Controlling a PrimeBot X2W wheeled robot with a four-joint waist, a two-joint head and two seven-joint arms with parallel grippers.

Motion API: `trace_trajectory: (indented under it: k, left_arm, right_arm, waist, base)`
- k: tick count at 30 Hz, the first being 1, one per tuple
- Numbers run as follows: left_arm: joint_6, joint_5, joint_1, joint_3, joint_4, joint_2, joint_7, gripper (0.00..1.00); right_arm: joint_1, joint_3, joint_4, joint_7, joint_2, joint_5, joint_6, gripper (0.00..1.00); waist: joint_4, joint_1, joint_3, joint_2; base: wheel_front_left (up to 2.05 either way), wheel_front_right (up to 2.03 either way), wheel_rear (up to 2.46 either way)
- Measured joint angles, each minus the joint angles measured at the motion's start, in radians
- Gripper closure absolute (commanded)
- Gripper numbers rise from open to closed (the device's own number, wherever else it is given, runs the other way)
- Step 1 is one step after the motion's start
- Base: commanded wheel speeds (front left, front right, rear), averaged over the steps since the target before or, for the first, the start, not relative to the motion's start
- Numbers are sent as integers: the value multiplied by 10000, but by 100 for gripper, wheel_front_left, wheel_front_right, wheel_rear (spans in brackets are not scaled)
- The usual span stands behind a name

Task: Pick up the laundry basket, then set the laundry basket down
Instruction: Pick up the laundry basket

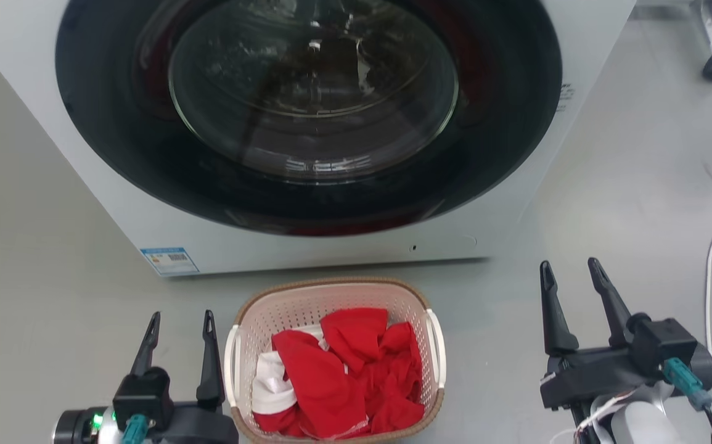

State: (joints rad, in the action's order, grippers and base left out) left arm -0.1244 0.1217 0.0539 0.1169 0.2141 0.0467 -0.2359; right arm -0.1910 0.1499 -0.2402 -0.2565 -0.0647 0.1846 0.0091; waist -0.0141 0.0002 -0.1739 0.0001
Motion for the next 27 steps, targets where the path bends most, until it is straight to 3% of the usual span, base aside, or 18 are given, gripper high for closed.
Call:
trace_trajectory:
  k: [17,27]
  left_arm:
    - [12,17,2138,-12,2291,-6,673,0]
    - [17,15,3246,374,3221,-50,759,0]
  right_arm:
    - [-2104,-73,-2688,623,-81,61,100,0]
    - [-3267,326,-3496,704,-58,61,190,0]
  waist:
    - [2,1,-2458,1]
    - [-70,1,-3946,1]
  base:
    - [0,0,0]
    - [0,0,0]
